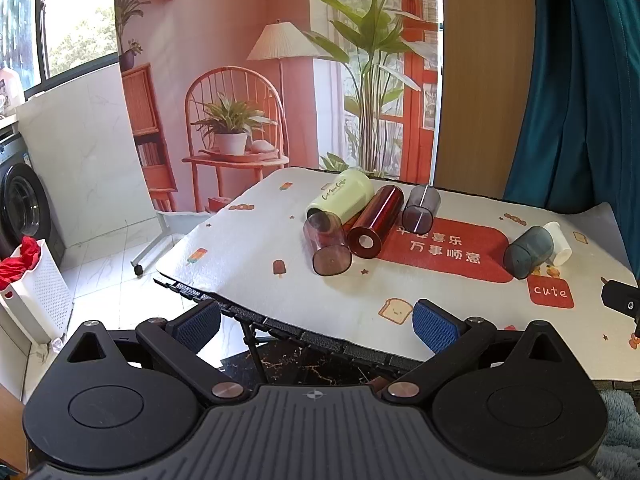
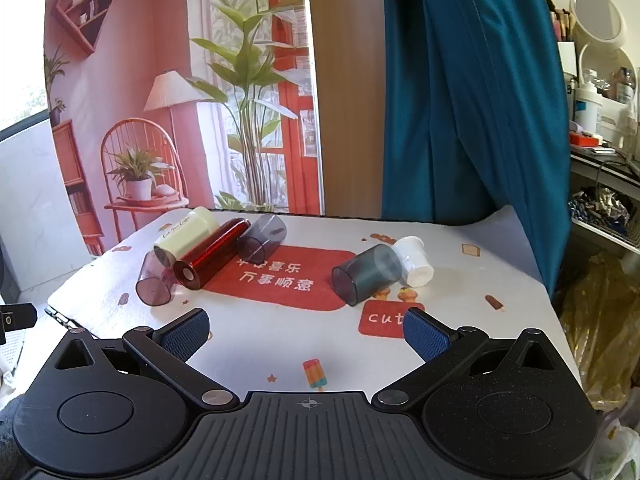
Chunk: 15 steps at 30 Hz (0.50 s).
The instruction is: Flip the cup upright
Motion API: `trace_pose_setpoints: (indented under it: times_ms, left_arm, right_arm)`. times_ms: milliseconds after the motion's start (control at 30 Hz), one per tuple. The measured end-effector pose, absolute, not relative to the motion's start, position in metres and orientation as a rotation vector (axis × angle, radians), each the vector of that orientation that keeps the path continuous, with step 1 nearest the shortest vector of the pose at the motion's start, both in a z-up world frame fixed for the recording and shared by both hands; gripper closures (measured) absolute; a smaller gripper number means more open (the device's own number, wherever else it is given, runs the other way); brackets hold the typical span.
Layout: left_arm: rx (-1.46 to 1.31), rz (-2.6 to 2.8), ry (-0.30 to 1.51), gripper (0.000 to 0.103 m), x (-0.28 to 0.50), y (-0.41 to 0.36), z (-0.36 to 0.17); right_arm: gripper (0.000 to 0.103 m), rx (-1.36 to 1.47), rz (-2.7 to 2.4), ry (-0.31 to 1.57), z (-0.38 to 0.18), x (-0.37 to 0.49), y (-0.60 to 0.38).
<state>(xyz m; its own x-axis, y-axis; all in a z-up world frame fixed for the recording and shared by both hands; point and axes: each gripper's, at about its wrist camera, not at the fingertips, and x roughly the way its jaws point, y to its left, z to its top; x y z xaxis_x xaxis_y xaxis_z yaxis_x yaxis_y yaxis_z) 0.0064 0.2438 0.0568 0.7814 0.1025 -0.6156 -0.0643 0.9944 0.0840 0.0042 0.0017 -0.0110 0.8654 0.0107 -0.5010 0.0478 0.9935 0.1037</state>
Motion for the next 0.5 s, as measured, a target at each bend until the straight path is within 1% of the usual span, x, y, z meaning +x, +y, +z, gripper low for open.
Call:
trace_pose_setpoints:
  times_ms: [500]
  left_arm:
    - [0.057,0.093,0.672,0.0,0.007,0.2443,0.0551]
  right_arm:
    - [0.0,0.114,-0.017,0.528,-0.0129,0.0046,0.0025]
